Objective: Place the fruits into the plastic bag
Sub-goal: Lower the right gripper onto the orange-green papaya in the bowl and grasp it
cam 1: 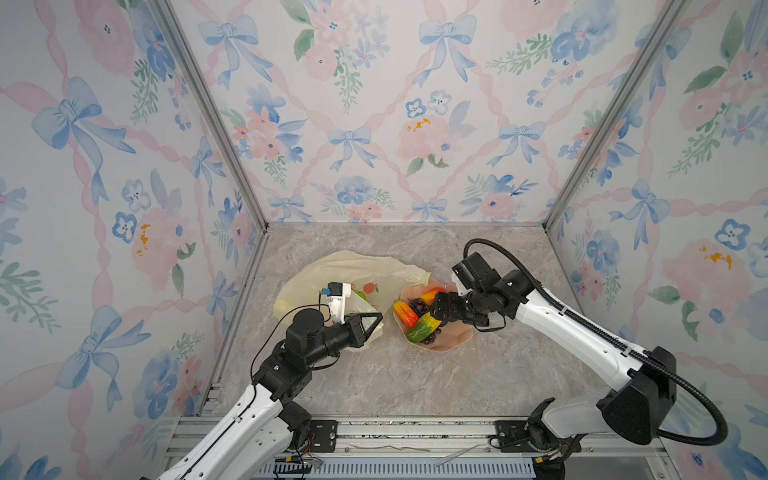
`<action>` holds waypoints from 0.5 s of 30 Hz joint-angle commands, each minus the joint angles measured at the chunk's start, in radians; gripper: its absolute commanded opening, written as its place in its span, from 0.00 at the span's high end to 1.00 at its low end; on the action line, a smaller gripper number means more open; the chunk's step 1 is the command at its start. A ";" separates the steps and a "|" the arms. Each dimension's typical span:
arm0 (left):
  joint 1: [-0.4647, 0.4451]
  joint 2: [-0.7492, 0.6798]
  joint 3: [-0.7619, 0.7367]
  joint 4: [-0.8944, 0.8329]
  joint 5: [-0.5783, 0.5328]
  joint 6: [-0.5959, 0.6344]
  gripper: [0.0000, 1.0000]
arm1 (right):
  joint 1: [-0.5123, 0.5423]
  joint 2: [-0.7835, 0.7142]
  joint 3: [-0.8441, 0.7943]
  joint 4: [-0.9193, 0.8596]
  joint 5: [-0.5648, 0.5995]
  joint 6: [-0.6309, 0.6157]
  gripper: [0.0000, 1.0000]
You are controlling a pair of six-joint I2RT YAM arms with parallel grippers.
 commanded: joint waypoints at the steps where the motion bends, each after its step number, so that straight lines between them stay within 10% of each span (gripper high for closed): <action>1: 0.008 0.004 0.023 0.006 0.011 0.007 1.00 | 0.038 -0.022 -0.083 0.084 0.080 0.173 0.00; 15: 0.009 -0.009 0.022 0.006 0.001 -0.002 1.00 | 0.165 -0.109 -0.307 0.391 0.272 0.635 0.06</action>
